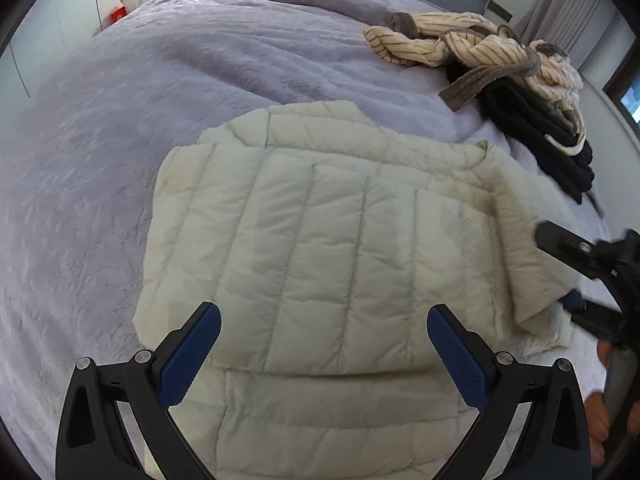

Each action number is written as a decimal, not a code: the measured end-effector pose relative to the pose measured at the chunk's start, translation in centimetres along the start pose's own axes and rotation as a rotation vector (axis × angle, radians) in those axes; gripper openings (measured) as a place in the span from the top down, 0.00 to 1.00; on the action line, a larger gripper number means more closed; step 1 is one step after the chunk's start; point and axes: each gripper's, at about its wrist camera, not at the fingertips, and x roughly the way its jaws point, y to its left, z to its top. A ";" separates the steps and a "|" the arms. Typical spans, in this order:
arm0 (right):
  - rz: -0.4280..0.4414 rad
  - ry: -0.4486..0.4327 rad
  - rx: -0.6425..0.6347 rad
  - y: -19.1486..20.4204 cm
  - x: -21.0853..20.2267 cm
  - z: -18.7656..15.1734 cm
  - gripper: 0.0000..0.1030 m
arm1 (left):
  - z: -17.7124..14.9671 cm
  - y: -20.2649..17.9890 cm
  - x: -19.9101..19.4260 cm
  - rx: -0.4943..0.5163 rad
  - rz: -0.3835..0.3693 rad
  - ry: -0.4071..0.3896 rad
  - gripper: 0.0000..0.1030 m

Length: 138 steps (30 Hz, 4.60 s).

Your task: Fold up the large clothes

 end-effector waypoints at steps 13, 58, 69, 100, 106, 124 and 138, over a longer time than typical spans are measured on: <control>0.083 -0.105 0.018 -0.6 -1.5 2.2 0.93 | 3.6 4.8 0.7 -0.177 -0.312 0.002 0.00; 0.221 0.035 0.388 -12.8 -4.4 -4.2 0.20 | 5.5 2.5 2.6 -0.138 -0.520 0.082 0.94; 0.151 -0.007 0.466 -16.6 -3.8 -3.4 0.83 | 1.3 3.4 3.3 -0.014 -0.282 0.118 0.94; -0.273 0.084 -0.057 -8.0 -2.0 -0.5 0.81 | 0.2 0.0 2.5 0.165 -0.041 0.079 0.93; -0.265 0.084 -0.063 -8.4 -1.7 -0.7 0.81 | 1.3 1.2 -0.2 0.166 0.017 0.010 0.93; -0.274 0.099 -0.105 -8.1 -1.5 -0.7 0.81 | 4.5 2.1 -3.0 0.191 0.046 -0.071 0.93; -0.327 -0.061 -0.110 -7.4 -6.2 4.1 0.81 | 1.8 0.6 4.8 0.260 0.136 0.066 0.93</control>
